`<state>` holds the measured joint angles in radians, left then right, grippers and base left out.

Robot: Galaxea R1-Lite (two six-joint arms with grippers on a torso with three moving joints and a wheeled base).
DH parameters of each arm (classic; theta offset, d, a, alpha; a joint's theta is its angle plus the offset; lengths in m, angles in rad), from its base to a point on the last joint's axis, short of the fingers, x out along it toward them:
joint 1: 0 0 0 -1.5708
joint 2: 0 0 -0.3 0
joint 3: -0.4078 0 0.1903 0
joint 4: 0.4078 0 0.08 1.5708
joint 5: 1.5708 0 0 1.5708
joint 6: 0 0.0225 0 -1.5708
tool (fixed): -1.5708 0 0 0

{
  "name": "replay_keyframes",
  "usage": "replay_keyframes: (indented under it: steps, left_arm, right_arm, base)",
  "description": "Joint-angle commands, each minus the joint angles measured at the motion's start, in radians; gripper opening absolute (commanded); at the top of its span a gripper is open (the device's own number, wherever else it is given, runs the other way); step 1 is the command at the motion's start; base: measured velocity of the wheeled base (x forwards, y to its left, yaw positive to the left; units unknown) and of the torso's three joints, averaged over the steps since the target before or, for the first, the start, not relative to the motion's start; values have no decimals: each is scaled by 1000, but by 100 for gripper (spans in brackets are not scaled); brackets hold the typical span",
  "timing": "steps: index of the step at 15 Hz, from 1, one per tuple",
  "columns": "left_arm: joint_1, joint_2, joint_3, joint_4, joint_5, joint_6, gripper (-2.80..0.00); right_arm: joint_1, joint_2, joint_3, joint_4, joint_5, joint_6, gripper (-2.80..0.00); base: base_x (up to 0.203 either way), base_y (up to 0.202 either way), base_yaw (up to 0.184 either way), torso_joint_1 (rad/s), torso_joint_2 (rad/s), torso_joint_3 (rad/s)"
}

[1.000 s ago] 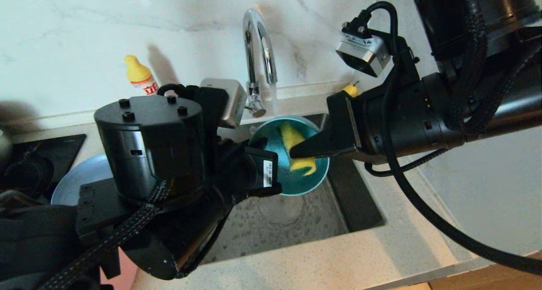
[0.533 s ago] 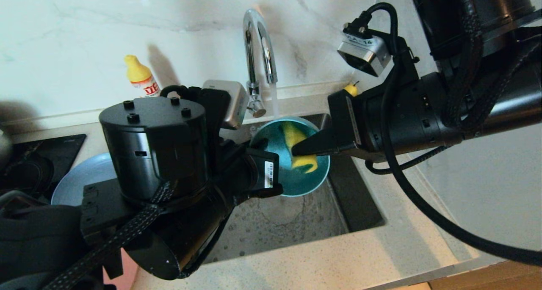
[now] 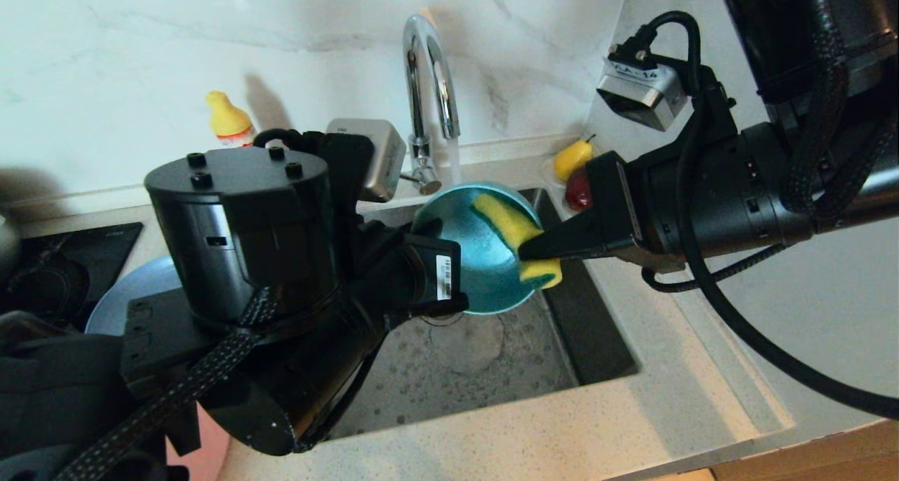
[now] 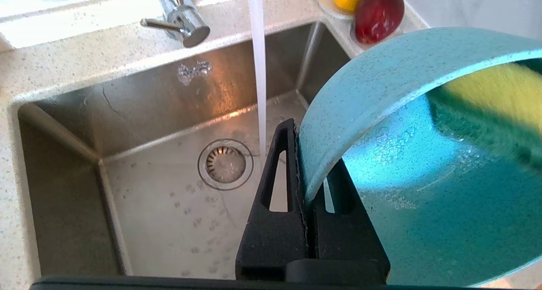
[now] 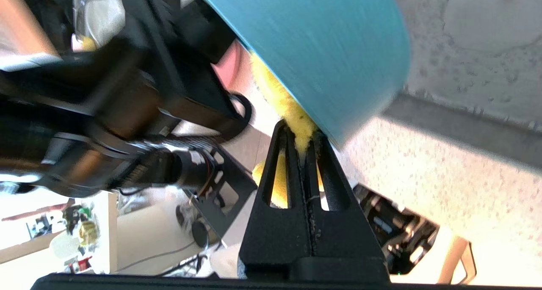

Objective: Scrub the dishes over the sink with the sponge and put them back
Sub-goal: Wipe the bowl

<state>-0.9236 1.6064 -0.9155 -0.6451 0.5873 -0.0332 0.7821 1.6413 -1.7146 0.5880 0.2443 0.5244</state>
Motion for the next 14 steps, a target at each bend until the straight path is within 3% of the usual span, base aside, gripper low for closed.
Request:
replay_keyframes:
  steps: [1,14]
  left_arm:
    - [0,-3,-5,-5,3,-1,-280]
    - [8,1,-19,-7,2,-8,-280]
  right_arm:
    - [10,4,31,1,1,3,-280]
    - [134,115,3,-20,1,16,-280]
  base:
    - [0,0,0,0,0,0]
    - [0,0,0,0,0,0]
